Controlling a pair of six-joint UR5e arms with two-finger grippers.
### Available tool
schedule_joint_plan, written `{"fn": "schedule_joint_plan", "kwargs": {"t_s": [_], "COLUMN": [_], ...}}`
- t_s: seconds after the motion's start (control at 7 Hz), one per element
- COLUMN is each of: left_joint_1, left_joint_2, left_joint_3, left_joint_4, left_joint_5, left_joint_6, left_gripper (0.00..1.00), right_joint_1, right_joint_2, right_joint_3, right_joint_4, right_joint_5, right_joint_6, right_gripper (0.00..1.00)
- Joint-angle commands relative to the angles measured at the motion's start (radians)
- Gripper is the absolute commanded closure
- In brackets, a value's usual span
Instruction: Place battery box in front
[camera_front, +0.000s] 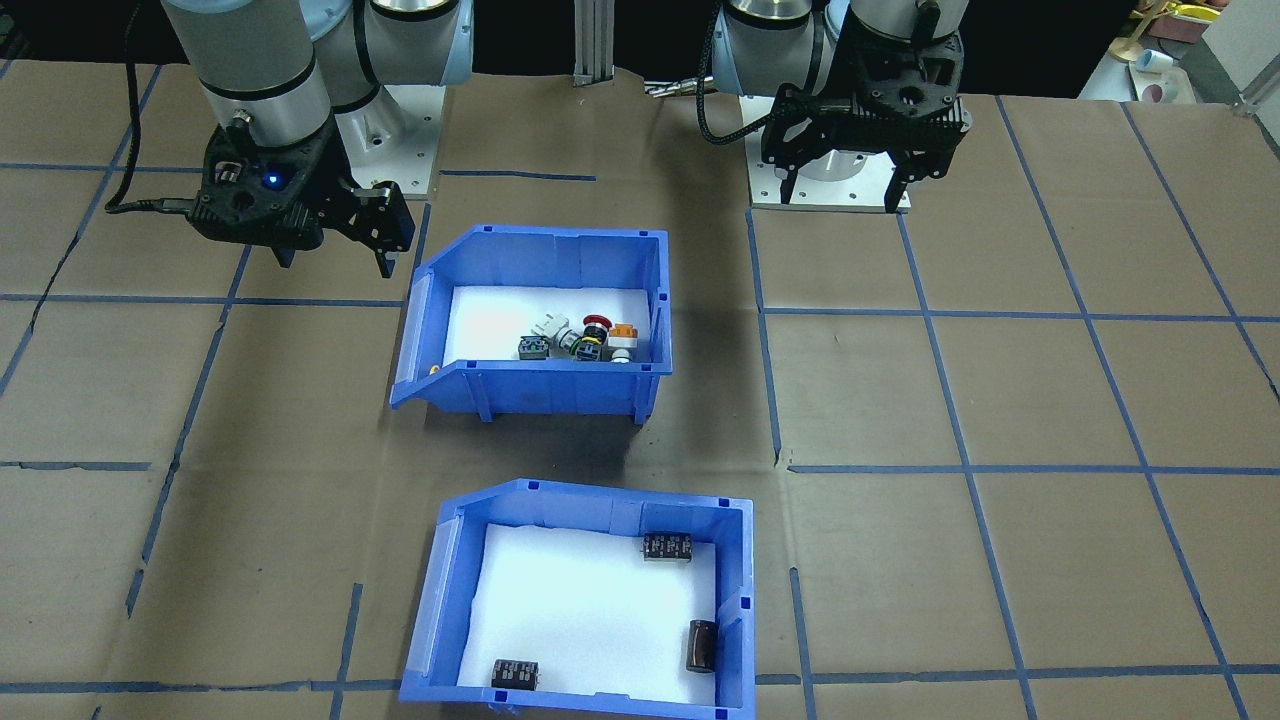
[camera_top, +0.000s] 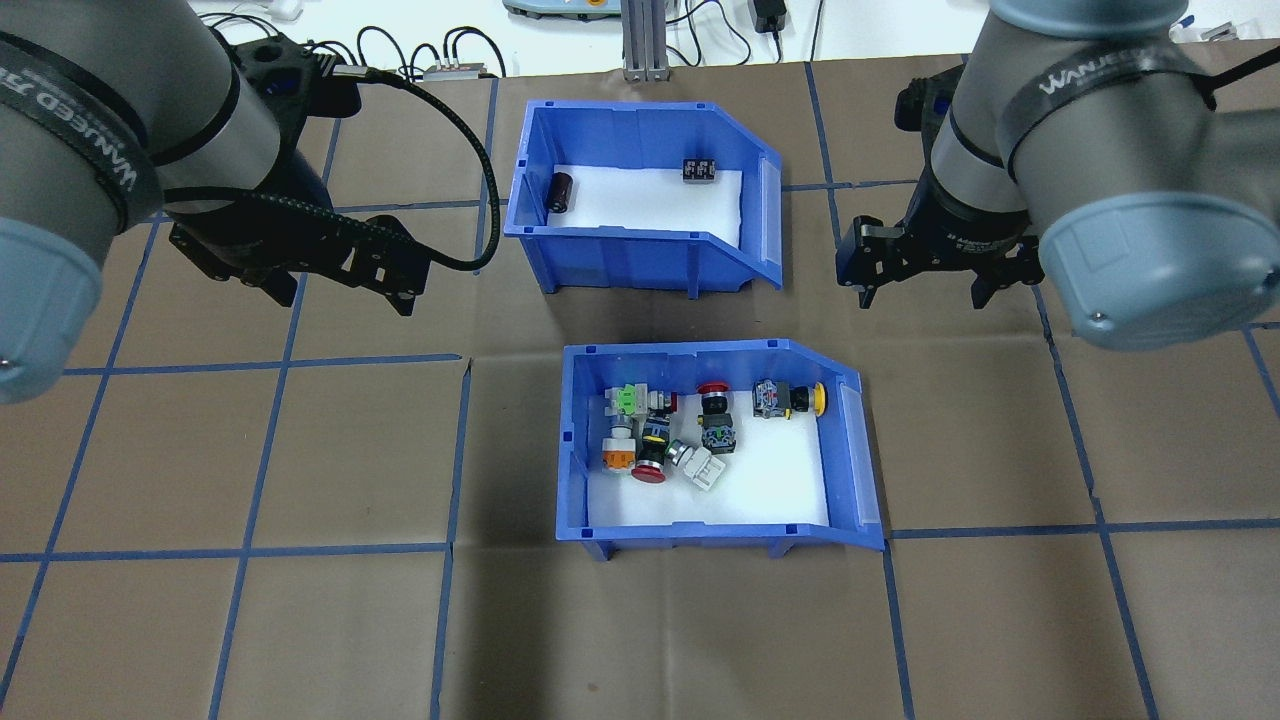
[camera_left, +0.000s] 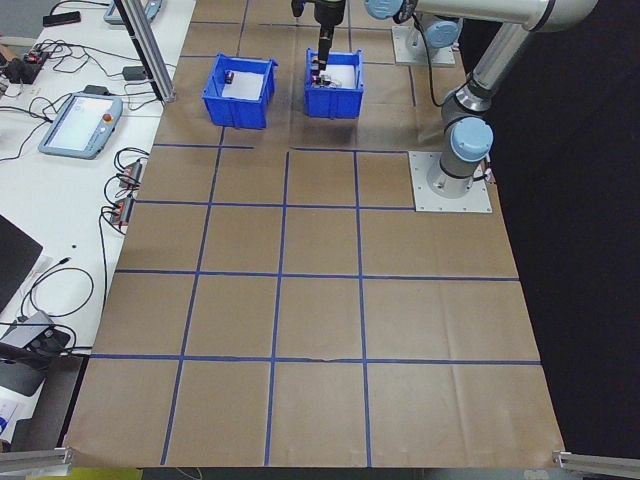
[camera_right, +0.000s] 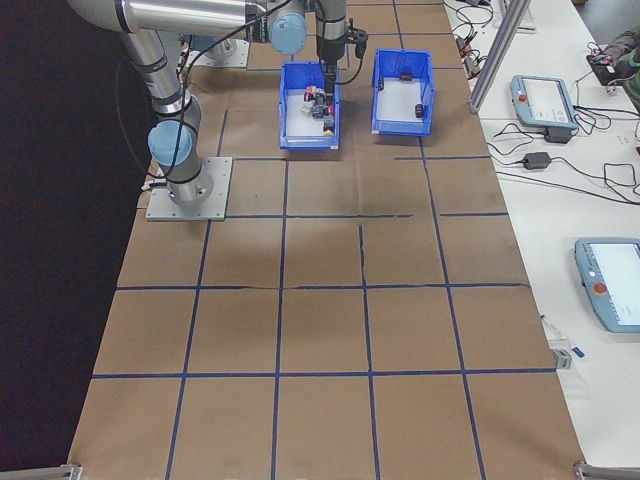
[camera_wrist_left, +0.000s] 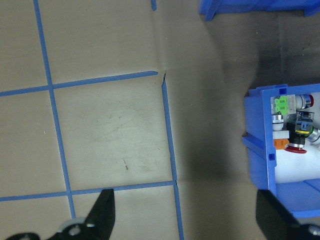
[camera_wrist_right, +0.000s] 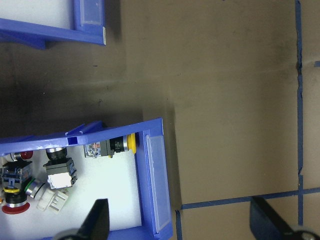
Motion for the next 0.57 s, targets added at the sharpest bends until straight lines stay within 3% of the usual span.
{"fn": "schedule_joint_plan", "kwargs": {"t_s": [0.0, 0.43], "left_joint_1": [0.0, 0.0], "left_joint_2": [0.0, 0.0], "left_joint_3": [-0.003, -0.003], "left_joint_4": [0.0, 0.0], "left_joint_5": [-0.001, 0.001], "left_joint_6": [0.0, 0.0], "left_gripper": [0.01, 0.01], "right_joint_1": [-0.011, -0.048], "right_joint_2": [0.063, 0.05], "right_joint_3": [-0.11, -0.114], "right_joint_4": [0.128, 0.15], "right_joint_5": [0.025, 0.044], "right_joint_6": [0.058, -0.011], "right_gripper": [0.0, 0.0]}}
